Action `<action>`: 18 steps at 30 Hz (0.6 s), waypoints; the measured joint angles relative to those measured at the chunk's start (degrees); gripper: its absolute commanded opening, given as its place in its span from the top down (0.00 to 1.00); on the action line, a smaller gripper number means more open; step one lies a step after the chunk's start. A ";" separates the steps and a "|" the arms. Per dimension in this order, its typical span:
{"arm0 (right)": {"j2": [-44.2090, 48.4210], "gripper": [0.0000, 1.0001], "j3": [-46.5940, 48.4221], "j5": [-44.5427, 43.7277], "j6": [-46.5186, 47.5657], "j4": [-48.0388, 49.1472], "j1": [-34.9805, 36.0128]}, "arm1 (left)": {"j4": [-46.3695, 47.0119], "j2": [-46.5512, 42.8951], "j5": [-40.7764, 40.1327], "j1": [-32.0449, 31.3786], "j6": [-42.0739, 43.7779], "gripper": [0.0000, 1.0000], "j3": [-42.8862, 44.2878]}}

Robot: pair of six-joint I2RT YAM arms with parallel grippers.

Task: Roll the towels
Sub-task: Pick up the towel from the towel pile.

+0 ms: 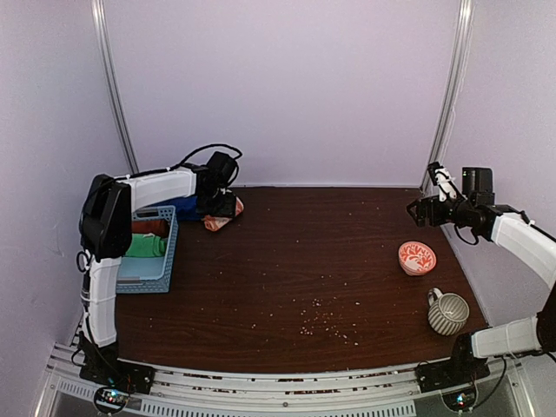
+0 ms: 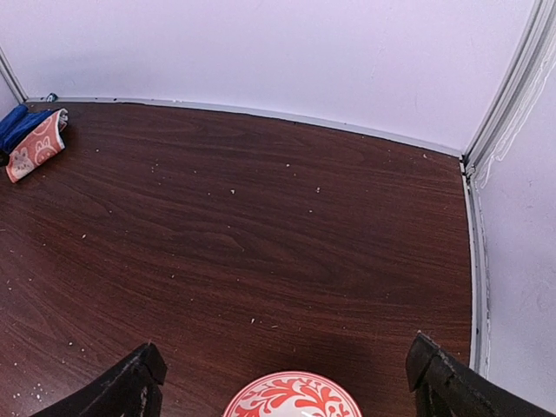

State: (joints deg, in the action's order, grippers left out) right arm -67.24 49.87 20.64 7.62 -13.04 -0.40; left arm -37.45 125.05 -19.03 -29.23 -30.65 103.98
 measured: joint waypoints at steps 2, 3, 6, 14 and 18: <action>0.00 0.00 -0.09 0.20 0.02 0.00 0.00 | 0.17 0.24 0.98 1.86 -1.20 0.39 -1.09; 0.00 0.00 -0.13 0.42 0.04 0.00 0.00 | 0.55 0.68 1.49 2.82 -1.40 0.39 -1.46; 0.00 0.00 -0.33 1.05 0.20 -0.04 0.00 | 2.01 2.80 2.19 4.59 -1.44 0.39 -1.22; 0.46 0.00 -1.66 1.42 1.25 -0.17 -0.02 | 4.09 10.05 5.01 4.66 -1.53 0.80 3.06; 0.48 0.00 -1.70 1.46 1.46 -0.31 -0.02 | 4.83 11.41 7.52 4.68 -1.53 1.00 5.99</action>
State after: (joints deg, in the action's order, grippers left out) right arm -66.76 48.16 22.11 9.08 -13.34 -0.43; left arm -32.62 136.46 -11.51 -24.56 -32.18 109.97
